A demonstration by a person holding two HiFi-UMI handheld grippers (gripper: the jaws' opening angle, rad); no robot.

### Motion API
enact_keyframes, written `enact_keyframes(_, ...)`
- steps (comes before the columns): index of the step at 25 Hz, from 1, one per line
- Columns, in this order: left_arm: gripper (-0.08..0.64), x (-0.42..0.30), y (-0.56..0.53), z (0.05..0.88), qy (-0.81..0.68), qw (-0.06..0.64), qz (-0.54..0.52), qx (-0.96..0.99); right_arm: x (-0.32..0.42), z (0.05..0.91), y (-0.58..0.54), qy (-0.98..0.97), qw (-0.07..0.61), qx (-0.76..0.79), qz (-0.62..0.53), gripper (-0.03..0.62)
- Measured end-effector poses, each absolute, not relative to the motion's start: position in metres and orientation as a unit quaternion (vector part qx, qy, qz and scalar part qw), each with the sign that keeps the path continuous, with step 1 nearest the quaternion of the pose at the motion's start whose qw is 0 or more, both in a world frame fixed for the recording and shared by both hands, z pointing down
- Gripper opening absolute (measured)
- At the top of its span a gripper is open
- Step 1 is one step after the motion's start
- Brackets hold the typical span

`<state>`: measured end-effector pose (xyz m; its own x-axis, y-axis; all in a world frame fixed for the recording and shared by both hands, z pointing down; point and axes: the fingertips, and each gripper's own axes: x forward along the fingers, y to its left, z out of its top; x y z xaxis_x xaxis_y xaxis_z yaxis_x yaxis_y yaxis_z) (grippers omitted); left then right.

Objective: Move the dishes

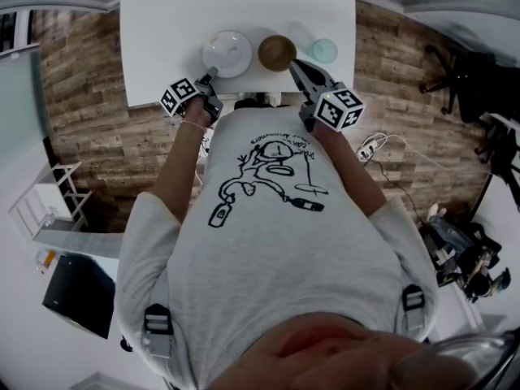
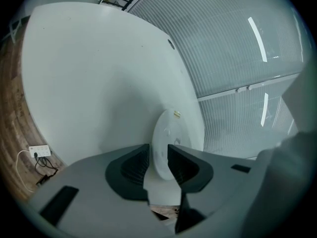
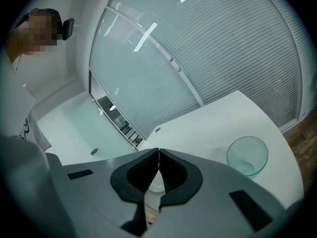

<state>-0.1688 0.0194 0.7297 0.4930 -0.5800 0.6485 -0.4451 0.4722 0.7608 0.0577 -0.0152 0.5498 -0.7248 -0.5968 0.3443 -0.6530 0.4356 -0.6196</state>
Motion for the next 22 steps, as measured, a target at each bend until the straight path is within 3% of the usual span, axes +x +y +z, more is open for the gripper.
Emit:
enact_keyframes(13, 0.166, -0.187, 0.029, 0.718, -0.527, 0.667, -0.002, 0.526, 0.047, 0.544, -0.019, -0.861, 0.057, 0.367, 0.347, 0.035)
enact_keyframes(22, 0.088, -0.173, 0.003, 0.619, -0.517, 0.557, -0.029, 0.649, 0.029, 0.515, -0.025, -0.89, 0.094, 0.35, 0.275, 0.035)
